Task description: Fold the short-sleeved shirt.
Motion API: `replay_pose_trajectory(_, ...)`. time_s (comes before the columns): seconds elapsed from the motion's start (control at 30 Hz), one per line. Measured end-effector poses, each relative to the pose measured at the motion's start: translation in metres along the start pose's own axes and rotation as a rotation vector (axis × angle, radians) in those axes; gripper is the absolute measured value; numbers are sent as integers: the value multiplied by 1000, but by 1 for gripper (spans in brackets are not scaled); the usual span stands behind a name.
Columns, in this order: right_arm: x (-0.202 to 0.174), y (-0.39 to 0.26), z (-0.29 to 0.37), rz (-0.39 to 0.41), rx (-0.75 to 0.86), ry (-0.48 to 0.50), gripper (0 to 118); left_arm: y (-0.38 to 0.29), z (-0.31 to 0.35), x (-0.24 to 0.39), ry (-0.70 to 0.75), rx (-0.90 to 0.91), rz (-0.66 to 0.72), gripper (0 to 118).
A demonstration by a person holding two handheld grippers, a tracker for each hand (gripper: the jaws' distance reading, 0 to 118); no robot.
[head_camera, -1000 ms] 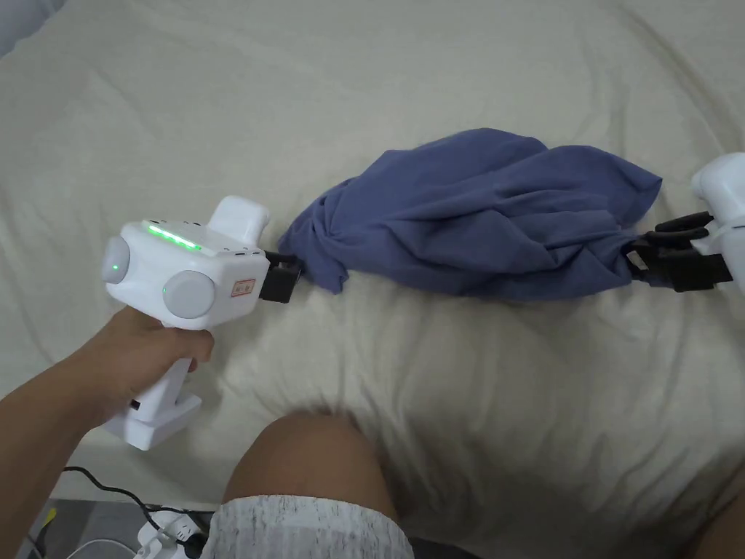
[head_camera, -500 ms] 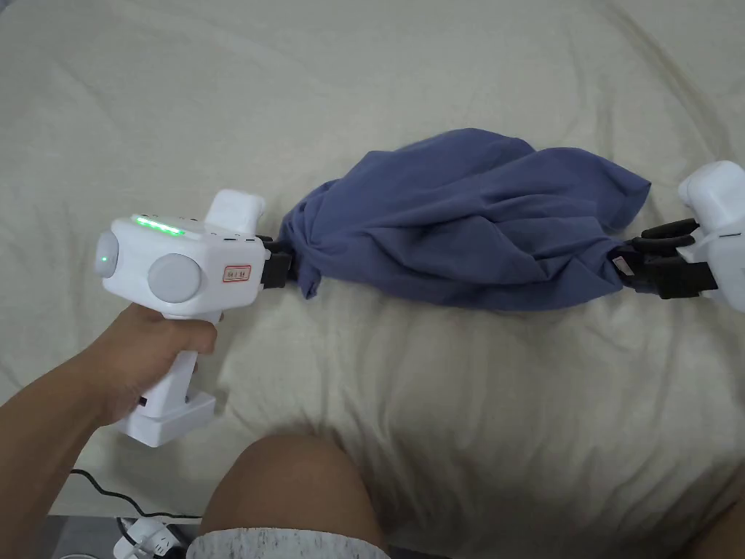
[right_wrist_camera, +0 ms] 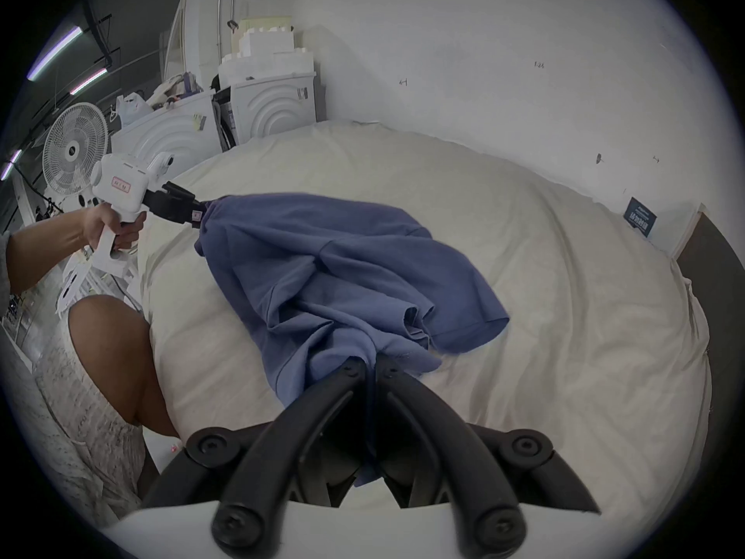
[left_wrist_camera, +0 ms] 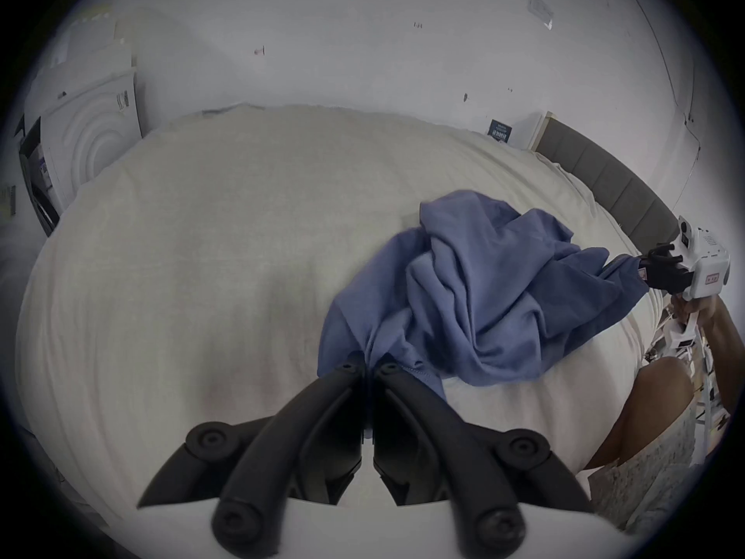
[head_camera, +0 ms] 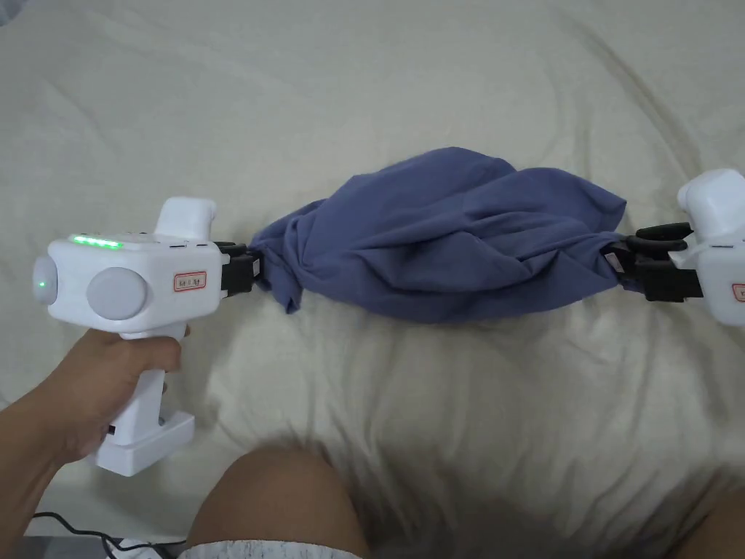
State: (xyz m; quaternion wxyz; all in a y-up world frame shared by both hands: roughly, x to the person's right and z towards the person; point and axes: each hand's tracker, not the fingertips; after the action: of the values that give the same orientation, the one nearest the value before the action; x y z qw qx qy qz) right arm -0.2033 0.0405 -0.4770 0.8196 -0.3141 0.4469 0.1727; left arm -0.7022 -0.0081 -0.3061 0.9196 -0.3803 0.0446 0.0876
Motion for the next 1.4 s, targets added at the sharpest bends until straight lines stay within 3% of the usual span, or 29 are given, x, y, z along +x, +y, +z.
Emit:
replay_pose_trajectory(0.3, -2, 24, 34, -11, 121, -54, 3, 26, 48, 20, 47, 90, -44, 3)
replay_pose_trajectory(0.53, -5, 59, 76, -8, 229, -100, 3, 71, 114, 66, 129, 261, -85, 3)
replay_pose_trajectory(0.77, -11, 114, 137, 3, 348, -140, 3, 129, 186, 101, 117, 427, -76, 3)
replay_pose_trajectory(0.83, -16, 131, 160, 19, 420, -197, 4, 147, 200, 99, 130, 486, -78, 3)
replay_pose_trajectory(0.87, -15, 139, 167, 19, 414, -172, 3, 155, 208, 102, 134, 504, -90, 3)
replay_pose_trajectory(0.9, -13, 147, 176, 19, 429, -180, 3, 164, 217, 106, 136, 506, -106, 3)
replay_pose_trajectory(0.93, -12, 155, 184, 18, 484, -247, 3, 174, 225, 105, 136, 537, -84, 3)
replay_pose_trajectory(1.4, 33, 283, 269, -69, 635, -281, 3, 316, 293, 110, 271, 748, -59, 3)
